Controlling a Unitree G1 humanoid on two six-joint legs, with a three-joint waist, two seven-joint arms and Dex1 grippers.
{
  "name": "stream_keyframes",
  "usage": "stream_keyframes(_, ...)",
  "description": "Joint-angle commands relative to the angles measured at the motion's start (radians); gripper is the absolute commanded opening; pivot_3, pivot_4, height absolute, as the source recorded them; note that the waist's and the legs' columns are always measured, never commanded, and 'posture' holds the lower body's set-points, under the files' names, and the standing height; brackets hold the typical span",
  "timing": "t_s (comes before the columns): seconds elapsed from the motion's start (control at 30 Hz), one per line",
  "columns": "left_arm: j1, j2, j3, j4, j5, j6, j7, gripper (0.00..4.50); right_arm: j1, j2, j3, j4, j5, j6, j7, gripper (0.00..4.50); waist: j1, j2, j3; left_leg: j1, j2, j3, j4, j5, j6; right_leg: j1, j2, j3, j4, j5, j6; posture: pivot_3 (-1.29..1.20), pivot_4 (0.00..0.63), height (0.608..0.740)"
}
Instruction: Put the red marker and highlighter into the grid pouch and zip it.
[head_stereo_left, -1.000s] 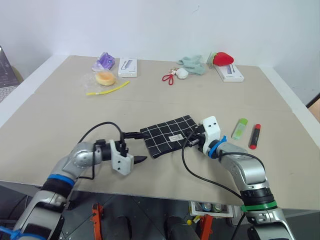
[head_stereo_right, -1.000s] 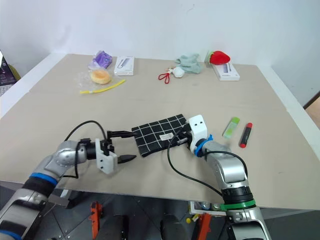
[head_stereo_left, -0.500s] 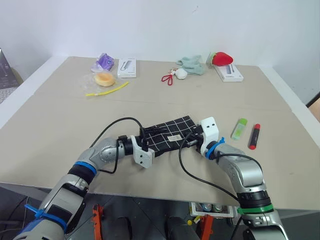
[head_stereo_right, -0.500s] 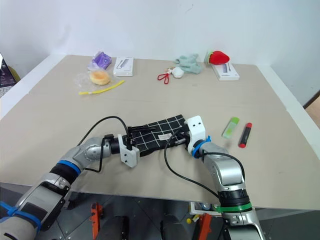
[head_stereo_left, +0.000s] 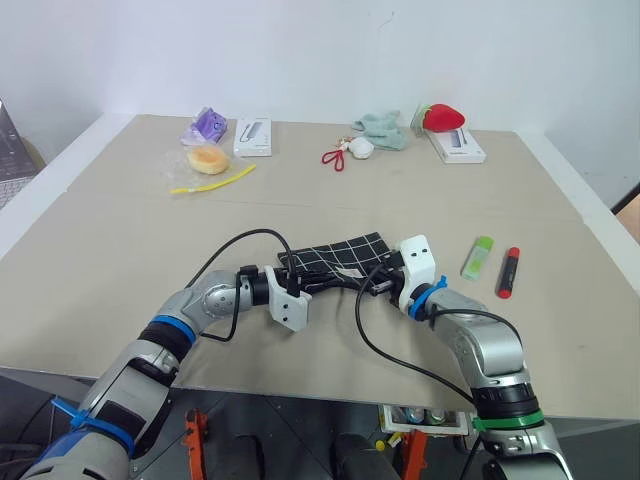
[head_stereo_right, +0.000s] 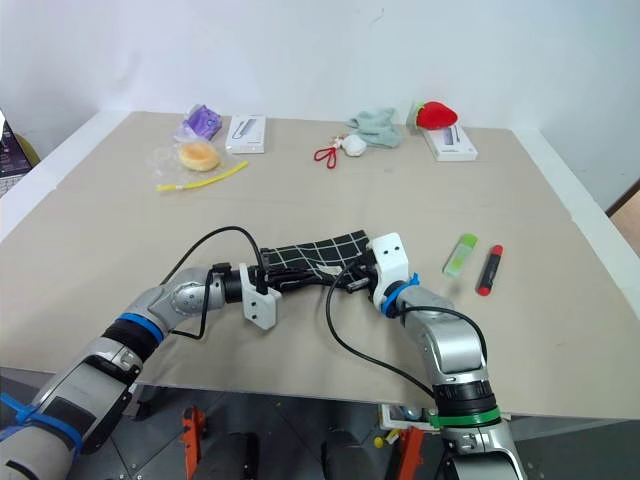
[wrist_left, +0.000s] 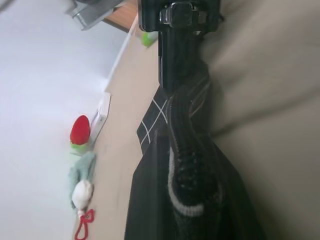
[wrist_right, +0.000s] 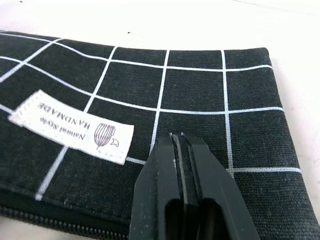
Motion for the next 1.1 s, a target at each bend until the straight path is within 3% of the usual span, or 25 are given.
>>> stream_keyframes(0.03,0.043,0.005,-0.030,-0.012,-0.034,0.054,-0.087,0.05,0.014,0.005,-0.052,-0.039,0.023,-0.035,-0.002,0.00,0.000,0.000,0.000,0.000,0.000,0.000,0.000,0.000,0.000,0.000,0.000,0.000,0.000,0.000,0.000,0.00,0.150,0.728)
stream_keyframes(0.2,0.066,0.010,-0.027,-0.067,-0.071,0.095,-0.135,0.05,0.037,-0.005,-0.152,-0.138,0.088,-0.026,-0.003,0.00,0.001,0.000,0.000,-0.002,-0.001,0.000,-0.002,0.000,0.000,-0.001,0.000,0.000,0.000,-0.002,0.000,0.00,0.150,0.728)
stream_keyframes(0.3,0.077,0.007,-0.030,-0.086,-0.083,0.117,-0.158,0.00,0.072,-0.040,-0.253,-0.223,0.148,0.066,-0.014,0.94,0.001,0.001,0.000,-0.002,-0.001,-0.001,-0.004,0.000,0.000,-0.002,0.000,0.000,0.000,-0.004,-0.001,0.00,0.150,0.728)
stream_keyframes(0.37,0.080,0.005,-0.032,-0.094,-0.087,0.126,-0.166,0.00,0.096,-0.075,-0.295,-0.263,0.164,0.124,-0.024,1.90,0.002,0.001,0.000,-0.002,-0.001,-0.002,-0.005,0.000,0.000,-0.002,0.000,0.000,0.000,-0.005,-0.002,0.00,0.150,0.728)
stream_keyframes(0.53,0.078,-0.006,-0.035,-0.094,-0.087,0.138,-0.172,0.00,0.134,-0.121,-0.308,-0.323,0.186,0.240,-0.046,4.24,0.000,0.003,-0.001,-0.001,-0.002,-0.003,-0.005,-0.001,-0.001,-0.002,0.000,-0.001,0.000,-0.006,-0.003,0.00,0.150,0.728)
stream_keyframes(0.57,0.076,-0.008,-0.036,-0.093,-0.086,0.139,-0.172,0.00,0.138,-0.128,-0.298,-0.332,0.183,0.248,-0.047,4.38,0.000,0.003,-0.001,-0.001,-0.002,-0.003,-0.005,-0.001,-0.001,-0.002,0.000,-0.001,0.000,-0.006,-0.003,0.00,0.150,0.728)
stream_keyframes(0.93,0.074,-0.024,-0.035,-0.103,-0.092,0.156,-0.182,0.00,0.133,-0.122,-0.167,-0.269,0.118,0.247,-0.086,4.38,0.001,0.004,-0.001,-0.002,-0.004,-0.005,-0.005,-0.001,-0.001,-0.001,-0.002,-0.001,0.000,-0.007,-0.001,0.00,0.150,0.728)
stream_keyframes(1.1,0.081,-0.023,-0.031,-0.117,-0.093,0.161,-0.182,0.00,0.112,-0.107,-0.153,-0.223,0.098,0.227,-0.099,2.20,0.001,0.004,-0.001,-0.002,-0.005,-0.005,-0.005,-0.001,-0.001,-0.001,-0.003,-0.001,0.000,-0.007,-0.001,0.00,0.150,0.728)
